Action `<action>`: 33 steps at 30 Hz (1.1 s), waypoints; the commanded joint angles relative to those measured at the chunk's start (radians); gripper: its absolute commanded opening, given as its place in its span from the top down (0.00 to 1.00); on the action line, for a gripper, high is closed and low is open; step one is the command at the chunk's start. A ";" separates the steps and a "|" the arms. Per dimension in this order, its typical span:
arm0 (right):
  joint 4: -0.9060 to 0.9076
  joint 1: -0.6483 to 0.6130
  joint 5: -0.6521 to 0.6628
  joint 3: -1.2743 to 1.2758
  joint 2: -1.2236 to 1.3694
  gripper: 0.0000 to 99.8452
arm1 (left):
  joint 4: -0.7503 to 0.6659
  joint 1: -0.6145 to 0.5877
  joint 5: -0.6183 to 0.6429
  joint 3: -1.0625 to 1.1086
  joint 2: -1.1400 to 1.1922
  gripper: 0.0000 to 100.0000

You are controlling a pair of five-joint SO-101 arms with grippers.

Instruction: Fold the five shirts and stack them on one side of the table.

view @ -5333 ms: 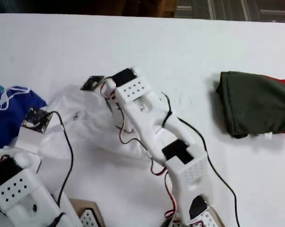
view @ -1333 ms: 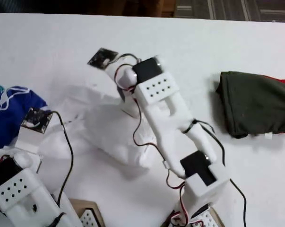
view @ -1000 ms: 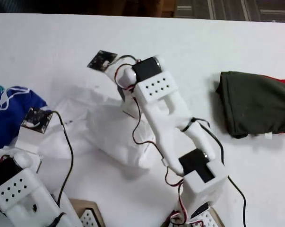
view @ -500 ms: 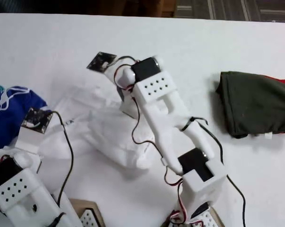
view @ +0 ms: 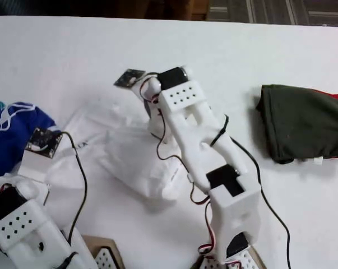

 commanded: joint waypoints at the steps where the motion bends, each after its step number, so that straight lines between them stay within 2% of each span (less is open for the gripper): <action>1: 0.004 0.008 0.002 -0.064 0.005 0.89 | -0.014 -0.012 0.002 -0.004 -0.009 0.97; 7: 0.004 -0.007 0.002 -0.075 0.022 0.90 | -0.014 -0.012 0.000 -0.004 -0.009 0.97; 10: 0.004 -0.010 0.002 -0.077 0.018 0.98 | -0.014 -0.012 0.003 -0.004 -0.009 0.97; 17: 0.025 -0.005 0.002 -0.094 0.012 0.98 | -0.006 -0.012 0.011 -0.019 -0.009 0.97; 22: 0.027 0.007 0.002 -0.132 -0.076 0.98 | 0.095 -0.012 0.097 -0.165 -0.009 0.97; 33: 0.027 0.038 0.008 -0.127 -0.289 0.98 | 0.100 -0.012 0.203 -0.303 -0.009 0.97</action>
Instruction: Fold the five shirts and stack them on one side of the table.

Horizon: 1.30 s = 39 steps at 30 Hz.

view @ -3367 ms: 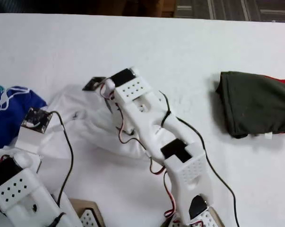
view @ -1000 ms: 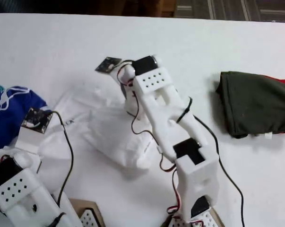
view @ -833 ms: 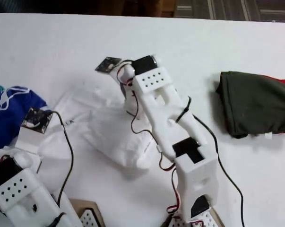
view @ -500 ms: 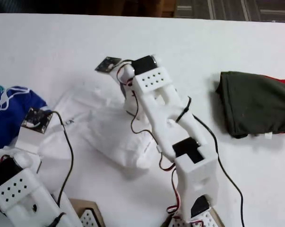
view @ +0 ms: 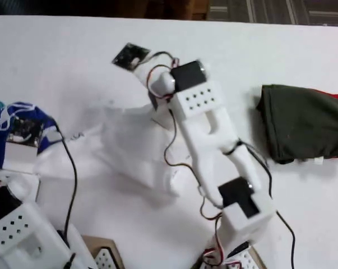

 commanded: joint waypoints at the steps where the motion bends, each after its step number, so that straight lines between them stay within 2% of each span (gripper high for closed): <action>1: 0.022 0.024 0.008 -0.038 -0.081 0.98 | 0.005 -0.012 0.048 -0.108 -0.009 0.97; 6: 0.022 0.053 0.008 -0.037 -0.021 0.98 | 0.006 -0.009 0.063 -0.199 -0.009 0.97; 14: 0.021 0.047 0.008 -0.046 0.179 0.98 | -0.003 -0.011 0.057 -0.111 -0.009 0.97; 17: 0.022 0.047 0.012 -0.046 0.189 0.97 | -0.003 -0.008 0.057 -0.088 -0.009 0.97; 23: 0.021 -0.012 0.063 -0.046 0.177 0.85 | -0.005 -0.006 0.055 -0.084 -0.008 0.97; 33: -0.074 -0.062 0.052 -0.046 0.188 0.85 | -0.005 -0.006 0.055 -0.084 -0.005 0.97; 39: -0.042 -0.031 -0.204 -0.046 0.228 0.85 | -0.005 -0.006 0.055 -0.082 -0.005 0.97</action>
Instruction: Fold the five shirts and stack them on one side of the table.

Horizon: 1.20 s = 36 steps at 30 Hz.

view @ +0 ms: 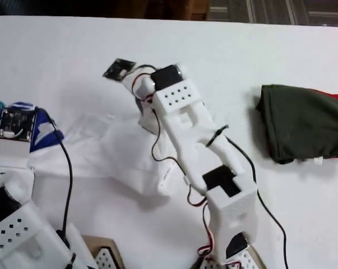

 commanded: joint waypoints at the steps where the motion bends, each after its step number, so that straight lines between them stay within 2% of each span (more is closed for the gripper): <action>1: 0.012 0.025 -0.143 -0.044 0.007 0.85 | -0.008 -0.006 0.000 -0.002 -0.005 0.97; 20: 0.018 0.016 -0.169 -0.160 0.156 0.85 | -0.008 -0.006 0.000 -0.002 -0.005 0.97; 25: 0.018 0.024 -0.169 -0.160 0.154 0.99 | -0.008 -0.006 0.000 -0.002 -0.005 0.97; 30: 0.021 0.025 -0.169 -0.170 0.153 0.98 | -0.008 -0.006 0.000 -0.002 -0.005 0.97; 36: 0.076 0.027 -0.163 -0.311 0.154 0.98 | -0.006 -0.008 0.000 -0.002 -0.005 0.97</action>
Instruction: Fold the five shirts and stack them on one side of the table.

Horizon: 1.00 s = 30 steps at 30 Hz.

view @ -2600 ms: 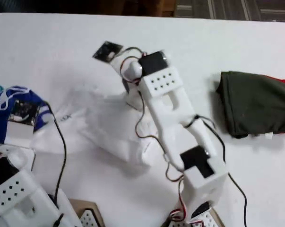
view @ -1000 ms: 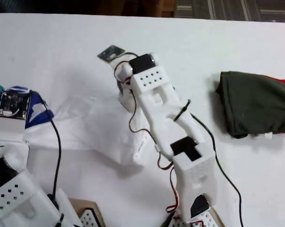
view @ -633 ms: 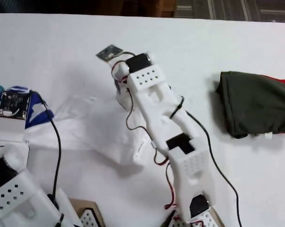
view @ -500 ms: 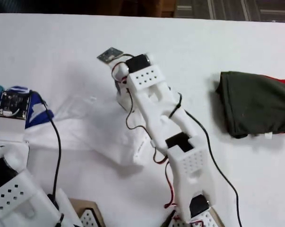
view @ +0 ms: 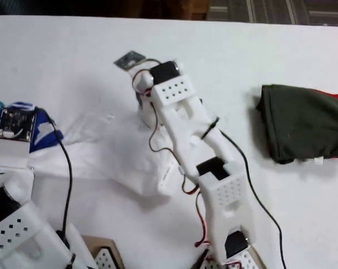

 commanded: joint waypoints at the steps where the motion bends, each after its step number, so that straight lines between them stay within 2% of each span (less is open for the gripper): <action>1: 0.028 0.012 -0.002 -0.094 -0.015 0.98 | -0.006 -0.008 0.000 -0.002 -0.005 0.97; 5: 0.030 0.012 -0.002 -0.098 -0.016 0.97 | -0.006 -0.011 -0.025 -0.002 -0.005 0.97; 12: 0.031 0.004 -0.006 0.008 -0.093 0.83 | -0.006 -0.012 -0.041 -0.002 -0.006 0.97; 19: 0.027 0.002 -0.077 0.249 -0.214 0.83 | -0.021 -0.008 -0.041 0.039 -0.008 0.97; 24: 0.025 -0.033 -0.080 0.255 -0.191 0.83 | -0.055 -0.008 -0.041 0.077 -0.008 0.97; 30: -0.016 -0.091 -0.147 0.253 -0.151 0.83 | -0.055 -0.008 -0.041 0.073 -0.008 0.97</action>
